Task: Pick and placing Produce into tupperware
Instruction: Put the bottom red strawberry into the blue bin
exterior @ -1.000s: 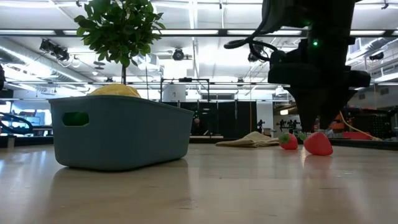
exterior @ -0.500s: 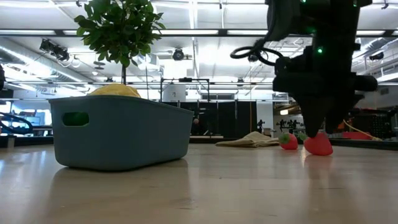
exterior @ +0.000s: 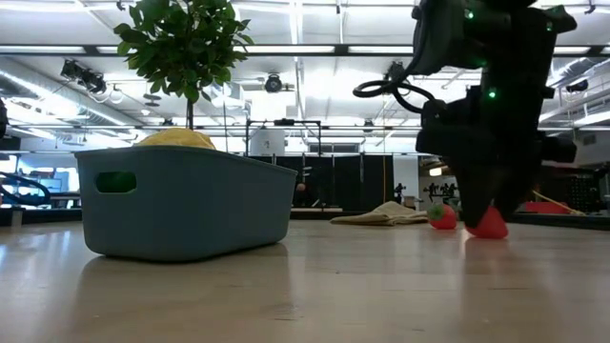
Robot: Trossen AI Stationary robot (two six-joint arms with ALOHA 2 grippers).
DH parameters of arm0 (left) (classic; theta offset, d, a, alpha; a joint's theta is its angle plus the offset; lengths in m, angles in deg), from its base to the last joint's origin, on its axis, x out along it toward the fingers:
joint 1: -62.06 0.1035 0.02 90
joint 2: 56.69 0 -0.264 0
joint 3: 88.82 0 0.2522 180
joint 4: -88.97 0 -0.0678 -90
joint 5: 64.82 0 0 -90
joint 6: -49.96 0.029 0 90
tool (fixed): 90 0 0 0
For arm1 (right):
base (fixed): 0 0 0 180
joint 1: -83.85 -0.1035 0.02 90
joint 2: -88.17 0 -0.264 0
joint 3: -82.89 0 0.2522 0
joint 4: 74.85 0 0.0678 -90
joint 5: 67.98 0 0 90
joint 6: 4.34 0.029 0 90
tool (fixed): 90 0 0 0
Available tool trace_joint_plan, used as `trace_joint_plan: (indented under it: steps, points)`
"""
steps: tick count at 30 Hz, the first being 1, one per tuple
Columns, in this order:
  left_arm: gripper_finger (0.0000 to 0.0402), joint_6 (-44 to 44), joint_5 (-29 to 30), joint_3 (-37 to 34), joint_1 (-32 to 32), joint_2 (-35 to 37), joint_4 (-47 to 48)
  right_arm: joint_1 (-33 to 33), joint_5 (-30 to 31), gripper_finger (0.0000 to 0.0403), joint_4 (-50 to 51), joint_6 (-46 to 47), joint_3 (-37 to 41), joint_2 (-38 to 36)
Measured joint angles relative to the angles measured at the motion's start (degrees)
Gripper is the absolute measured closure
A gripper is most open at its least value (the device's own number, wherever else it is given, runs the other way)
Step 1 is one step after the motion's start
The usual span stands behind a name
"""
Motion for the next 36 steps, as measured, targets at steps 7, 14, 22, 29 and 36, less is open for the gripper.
trace_joint_plan:
  steps: [7, 14, 22, 29, 36]
  points:
    - [0.0258, 0.0, 0.0, 0.0, 0.0, 0.0, 0.0, 0.0, 0.0, 0.0160, -2.1, -1.0, 1.3, 0.0]
    - [0.0263, 0.0, 0.0, 0.0, 0.0, 0.0, 0.0, 0.0, 0.0, 0.0165, -5.8, -4.0, 2.9, 0.0]
    - [0.0263, 0.0, 0.0, 0.0, 0.0, 0.0, 0.0, 0.0, 0.1, 0.0206, -6.0, -7.7, 2.8, 0.0]
    - [0.0264, 0.0, 0.0, 0.0, 0.0, 0.0, 0.0, 0.0, -0.1, 0.0205, -7.0, -9.8, 2.2, 0.0]
    - [0.0267, 0.0, 0.0, 0.0, 0.1, 0.0, 0.0, 0.0, 0.4, 0.0204, -11.7, -18.2, -3.5, 0.0]
